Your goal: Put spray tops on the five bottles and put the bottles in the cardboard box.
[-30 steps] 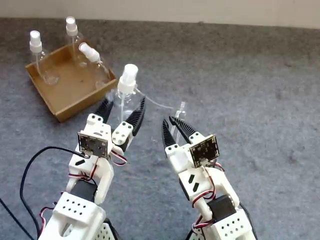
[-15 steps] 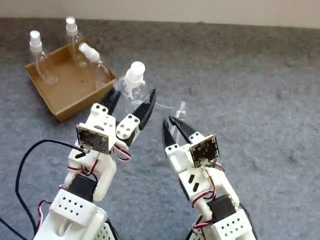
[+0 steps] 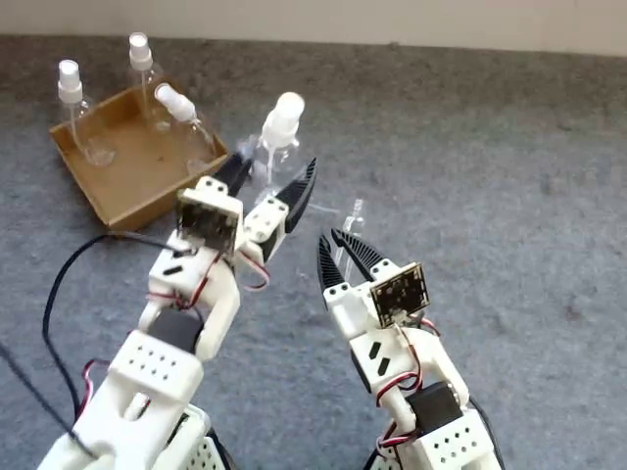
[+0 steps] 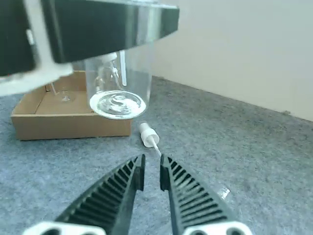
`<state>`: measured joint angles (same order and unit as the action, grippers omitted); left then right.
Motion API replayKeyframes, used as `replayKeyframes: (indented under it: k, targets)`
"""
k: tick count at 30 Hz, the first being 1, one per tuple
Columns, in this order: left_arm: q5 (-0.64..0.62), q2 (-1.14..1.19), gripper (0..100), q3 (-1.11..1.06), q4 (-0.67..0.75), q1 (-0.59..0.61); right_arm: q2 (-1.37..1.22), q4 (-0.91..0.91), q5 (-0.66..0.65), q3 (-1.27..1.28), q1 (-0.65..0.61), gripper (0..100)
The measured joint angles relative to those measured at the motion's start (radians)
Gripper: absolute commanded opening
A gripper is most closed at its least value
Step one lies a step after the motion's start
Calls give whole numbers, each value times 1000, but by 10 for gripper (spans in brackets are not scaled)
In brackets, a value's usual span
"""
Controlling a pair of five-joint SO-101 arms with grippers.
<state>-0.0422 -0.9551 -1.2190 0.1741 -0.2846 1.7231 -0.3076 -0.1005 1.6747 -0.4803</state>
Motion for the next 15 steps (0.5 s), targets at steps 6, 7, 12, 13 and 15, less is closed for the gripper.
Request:
replayKeyframes:
  k: [6, 7, 12, 13, 15]
  targets:
    - [-8, 253, 101, 34, 242, -3, 0, -11, 0, 0, 0, 41]
    - [-23, 298, 101, 34, 288, -5, 0, -11, 0, 0, 0, 41]
    - [-219, 503, 101, 61, 431, -3, 0, -11, 0, 0, 0, 41]
    - [-252, 532, 101, 72, 437, -3, 0, -11, 0, 0, 0, 41]
    - [-310, 575, 101, 95, 445, -3, 0, -11, 0, 0, 0, 41]
